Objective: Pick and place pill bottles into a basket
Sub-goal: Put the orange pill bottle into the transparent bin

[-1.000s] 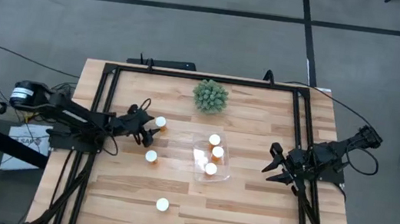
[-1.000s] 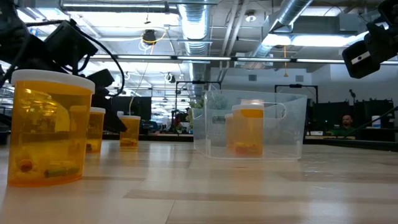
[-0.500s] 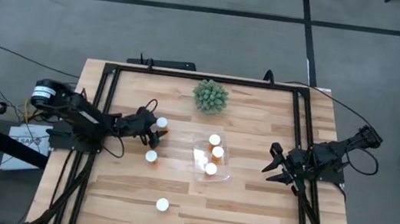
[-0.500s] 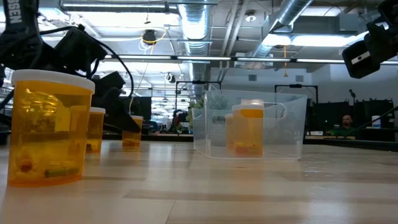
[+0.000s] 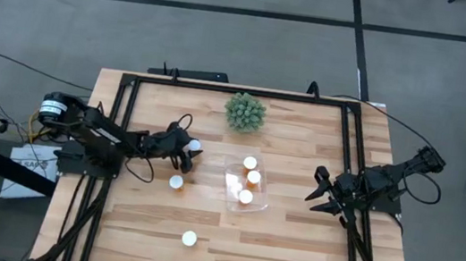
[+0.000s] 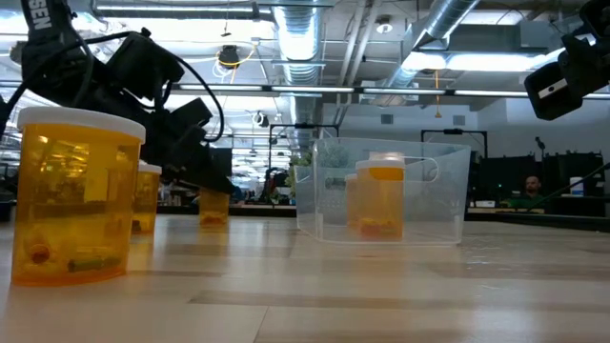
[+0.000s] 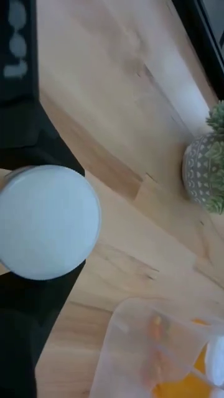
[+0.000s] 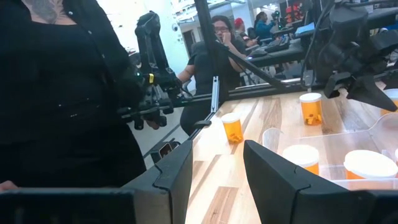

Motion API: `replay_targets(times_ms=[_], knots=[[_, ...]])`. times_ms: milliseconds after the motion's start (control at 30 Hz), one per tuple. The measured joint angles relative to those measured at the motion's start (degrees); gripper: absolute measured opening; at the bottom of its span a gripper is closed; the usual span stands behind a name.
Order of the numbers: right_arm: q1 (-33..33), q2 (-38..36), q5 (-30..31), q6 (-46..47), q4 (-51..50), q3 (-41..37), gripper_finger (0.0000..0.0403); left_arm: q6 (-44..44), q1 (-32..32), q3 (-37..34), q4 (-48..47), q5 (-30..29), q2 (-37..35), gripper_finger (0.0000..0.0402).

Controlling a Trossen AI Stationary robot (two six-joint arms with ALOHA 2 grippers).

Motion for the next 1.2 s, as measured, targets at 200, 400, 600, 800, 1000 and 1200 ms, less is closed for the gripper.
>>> replay_targets(times_ms=[200, 400, 600, 800, 1000, 1200], knots=[[0.0, 0.0, 0.0, 0.0, 0.0, 0.0, 0.0136, 0.0, 0.0, 2.2, -0.1, 0.7, 0.0, 0.0189], [0.0, 0.0, 0.0, 0.0, 0.0, 0.0, 0.0136, 0.6, 0.0, 6.5, -0.4, 1.0, 0.0, 0.0188], [0.0, 0.0, 0.0, 0.0, 0.0, 0.0, 0.0136, 0.7, 0.0, 12.2, -0.4, 6.3, 0.0, 0.0184], [0.0, 0.0, 0.0, 0.0, 0.0, 0.0, 0.0136, 0.9, 0.0, 18.5, -0.5, 10.3, 0.0, 0.0196], [0.0, 0.0, 0.0, 0.0, 0.0, 0.0, 0.0136, 1.4, -0.1, 23.9, -4.4, 17.1, 0.1, 0.0184], [0.0, 0.0, 0.0, 0.0, 0.0, 0.0, 0.0136, 1.5, -1.3, 26.7, -7.1, 21.7, 6.3, 0.0194]])
